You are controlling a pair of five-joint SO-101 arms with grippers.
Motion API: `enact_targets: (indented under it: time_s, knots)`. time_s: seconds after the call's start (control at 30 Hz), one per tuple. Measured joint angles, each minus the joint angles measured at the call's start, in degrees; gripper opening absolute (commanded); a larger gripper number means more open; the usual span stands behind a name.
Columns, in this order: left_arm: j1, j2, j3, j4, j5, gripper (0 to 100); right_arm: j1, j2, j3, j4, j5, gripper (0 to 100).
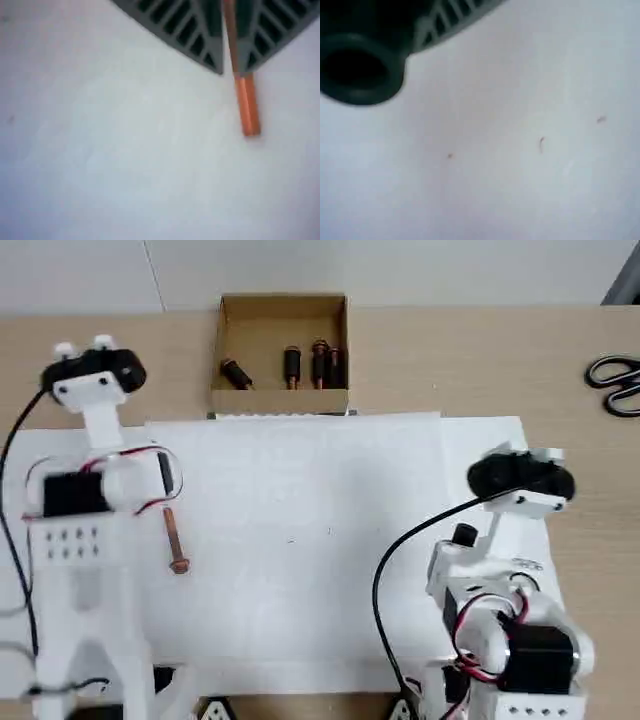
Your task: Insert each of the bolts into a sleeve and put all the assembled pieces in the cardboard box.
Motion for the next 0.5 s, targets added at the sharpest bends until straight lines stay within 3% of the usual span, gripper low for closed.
enact_targets:
  time_s: [0.2, 0.33, 0.5]
  knots:
    - [0.0, 9.23, -0.62, 4.92, -5.01, 1, 5.54, -3.08, 0.0, -0.44, 0.0, 0.3]
    - [0.0, 11.87, -0.62, 6.07, -5.98, 7, 5.71, -6.77, 0.0, -0.44, 0.0, 0.3]
    - [0.0, 13.89, -0.62, 6.15, -5.98, 8, 6.24, -8.7, 3.16, -0.53, 0.0, 0.3]
